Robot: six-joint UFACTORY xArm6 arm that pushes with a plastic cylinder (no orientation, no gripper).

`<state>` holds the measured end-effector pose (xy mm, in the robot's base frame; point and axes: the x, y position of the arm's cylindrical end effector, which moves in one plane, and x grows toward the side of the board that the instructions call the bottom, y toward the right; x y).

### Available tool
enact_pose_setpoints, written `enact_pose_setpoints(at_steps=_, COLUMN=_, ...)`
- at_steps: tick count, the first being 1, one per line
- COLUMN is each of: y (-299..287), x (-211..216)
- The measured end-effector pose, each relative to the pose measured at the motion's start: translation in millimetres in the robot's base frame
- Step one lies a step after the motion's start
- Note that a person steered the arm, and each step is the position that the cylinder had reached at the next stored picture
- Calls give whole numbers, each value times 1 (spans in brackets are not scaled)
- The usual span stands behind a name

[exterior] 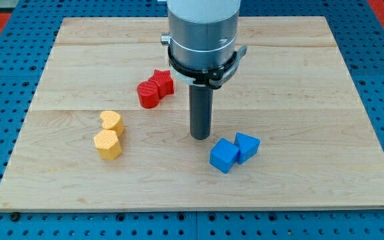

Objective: Place your arm to the right side of the red blocks

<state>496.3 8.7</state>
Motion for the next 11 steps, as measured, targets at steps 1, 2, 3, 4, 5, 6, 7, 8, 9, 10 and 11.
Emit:
enact_pose_setpoints(at_steps=1, y=0, x=0)
enact_pose_setpoints(at_steps=2, y=-7, x=0)
enact_pose_setpoints(at_steps=3, y=-7, x=0)
enact_pose_setpoints(at_steps=4, y=-7, x=0)
enact_pose_setpoints(at_steps=5, y=-8, x=0)
enact_pose_setpoints(at_steps=6, y=-16, x=2)
enact_pose_setpoints(at_steps=7, y=-16, x=2)
enact_pose_setpoints(at_steps=8, y=-16, x=1)
enact_pose_setpoints(at_steps=9, y=8, x=-28)
enact_pose_setpoints(at_steps=10, y=53, x=-48)
enact_pose_setpoints(at_steps=11, y=63, x=-51)
